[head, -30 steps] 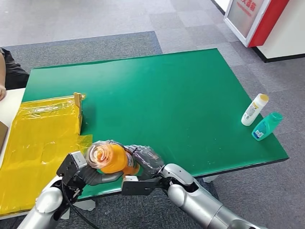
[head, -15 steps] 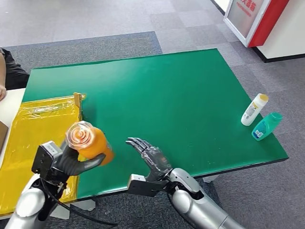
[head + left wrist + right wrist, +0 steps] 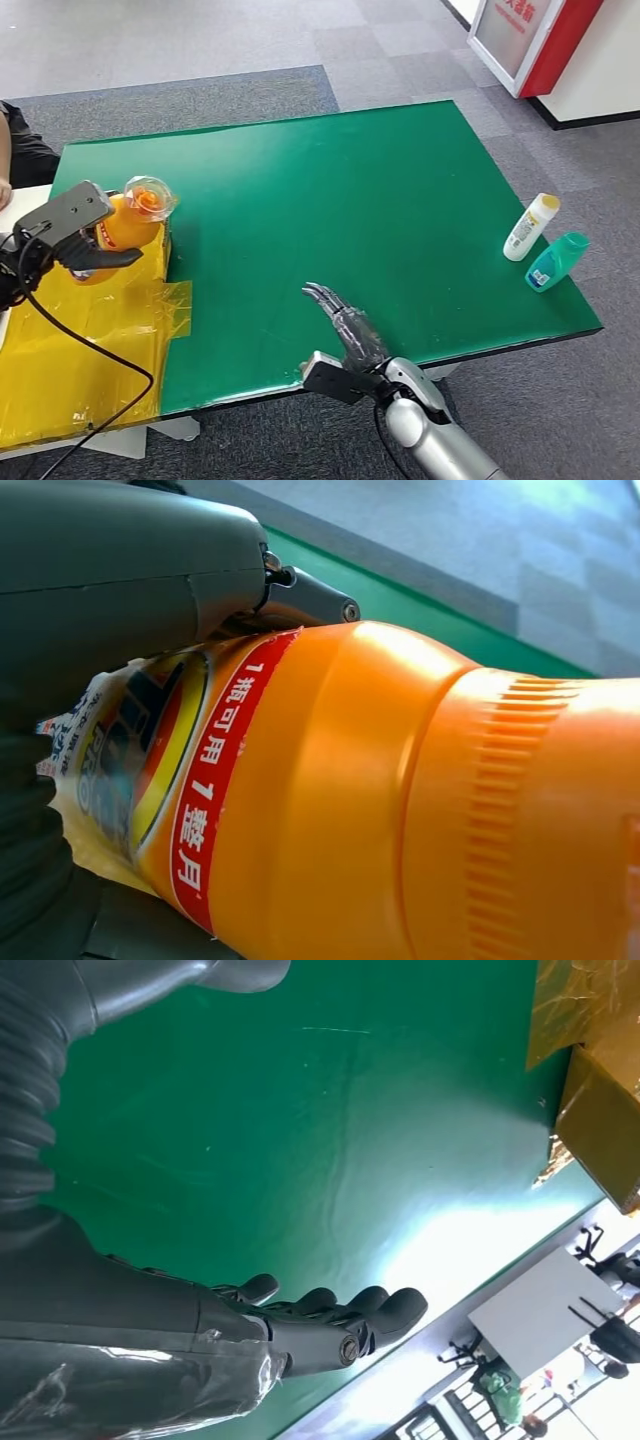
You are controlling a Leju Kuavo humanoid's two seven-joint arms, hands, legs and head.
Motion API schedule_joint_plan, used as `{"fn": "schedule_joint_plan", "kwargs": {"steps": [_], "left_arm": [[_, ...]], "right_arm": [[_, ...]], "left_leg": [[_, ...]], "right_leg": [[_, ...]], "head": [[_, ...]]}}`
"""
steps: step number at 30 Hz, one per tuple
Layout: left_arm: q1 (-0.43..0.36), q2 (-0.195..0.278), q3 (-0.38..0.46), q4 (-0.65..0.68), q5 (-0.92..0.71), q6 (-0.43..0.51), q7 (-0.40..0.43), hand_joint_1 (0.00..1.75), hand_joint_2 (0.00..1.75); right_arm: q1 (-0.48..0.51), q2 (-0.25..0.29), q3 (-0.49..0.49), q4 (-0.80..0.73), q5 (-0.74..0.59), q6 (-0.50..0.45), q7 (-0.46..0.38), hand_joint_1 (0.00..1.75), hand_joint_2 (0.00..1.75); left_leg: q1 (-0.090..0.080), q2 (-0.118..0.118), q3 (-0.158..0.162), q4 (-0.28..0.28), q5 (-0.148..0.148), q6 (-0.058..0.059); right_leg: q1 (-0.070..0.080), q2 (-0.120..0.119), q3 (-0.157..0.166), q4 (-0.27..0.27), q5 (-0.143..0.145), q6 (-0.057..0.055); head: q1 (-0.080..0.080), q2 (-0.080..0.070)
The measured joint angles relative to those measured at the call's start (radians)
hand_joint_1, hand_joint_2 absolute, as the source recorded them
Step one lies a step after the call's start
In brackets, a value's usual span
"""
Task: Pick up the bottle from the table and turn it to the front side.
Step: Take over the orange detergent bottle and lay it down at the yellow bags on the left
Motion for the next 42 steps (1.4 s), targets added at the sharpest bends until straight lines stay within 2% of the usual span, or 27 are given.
{"fn": "schedule_joint_plan", "kwargs": {"steps": [4,10,18,24,25,28,29,36,42], "left_arm": [[-0.057,0.001,-0.082,0.118,-0.025,0.000,0.005,1.75,1.75],[-0.063,-0.030,-0.193,0.245,-0.057,0.010,0.001,1.75,1.75],[-0.050,-0.043,-0.266,0.320,-0.055,-0.028,-0.027,1.75,1.75],[-0.055,-0.026,-0.318,0.346,-0.073,-0.039,-0.032,1.71,1.75],[-0.057,-0.022,-0.323,0.351,-0.077,-0.038,-0.033,1.51,1.75],[-0.059,-0.013,-0.335,0.367,-0.092,-0.029,-0.033,0.25,1.75],[-0.059,-0.010,-0.339,0.373,-0.098,-0.024,-0.033,0.01,1.75],[-0.024,-0.003,-0.352,0.413,-0.149,0.065,-0.026,0.00,1.75],[0.026,-0.015,-0.298,0.408,-0.229,0.195,-0.009,0.00,1.75]], "right_arm": [[-0.004,0.001,-0.001,0.024,-0.006,0.007,-0.003,0.00,1.75],[-0.019,0.006,0.000,0.053,-0.011,0.015,-0.004,0.00,1.75],[-0.039,0.013,0.006,0.083,-0.021,0.023,-0.004,0.00,1.75],[-0.062,0.022,0.023,0.106,-0.033,0.029,-0.002,0.00,1.75],[-0.064,0.024,0.026,0.110,-0.034,0.030,-0.002,0.00,1.75],[-0.072,0.028,0.031,0.121,-0.037,0.033,-0.002,0.00,1.75],[-0.074,0.029,0.033,0.124,-0.037,0.034,-0.001,0.00,1.75],[-0.079,0.032,0.039,0.134,-0.040,0.036,0.002,0.00,1.75],[-0.070,0.032,0.039,0.132,-0.039,0.034,0.010,0.00,1.75]], "left_leg": [[0.000,0.000,-0.001,0.000,0.000,0.000],[0.000,0.000,-0.002,0.000,0.000,0.000],[0.000,0.000,-0.003,0.000,0.000,0.000],[0.000,0.000,-0.003,0.000,0.001,0.000],[0.000,0.000,-0.003,0.000,0.001,0.000],[0.000,0.000,-0.002,0.000,0.001,-0.001],[0.000,0.000,-0.002,0.000,0.001,-0.001],[0.000,0.000,-0.003,0.000,0.003,-0.001],[0.000,0.000,-0.003,0.000,0.003,-0.001]], "right_leg": [[0.000,0.000,-0.001,0.000,0.000,0.000],[0.000,0.000,-0.001,0.000,0.001,0.000],[0.000,0.000,-0.002,0.000,0.001,0.000],[0.000,0.000,-0.002,0.001,0.001,0.000],[0.000,0.000,-0.002,0.001,0.001,0.000],[0.000,0.000,-0.002,0.002,0.001,-0.001],[0.000,0.000,-0.002,0.002,0.001,-0.001],[0.000,0.000,-0.003,0.003,0.001,-0.001],[0.000,0.000,-0.004,0.002,0.001,-0.001]], "head": [[0.000,0.000],[0.000,0.000],[0.000,0.000],[0.000,0.000],[0.000,0.000],[0.000,0.000],[0.000,0.000],[0.000,0.000],[0.000,0.000]]}}
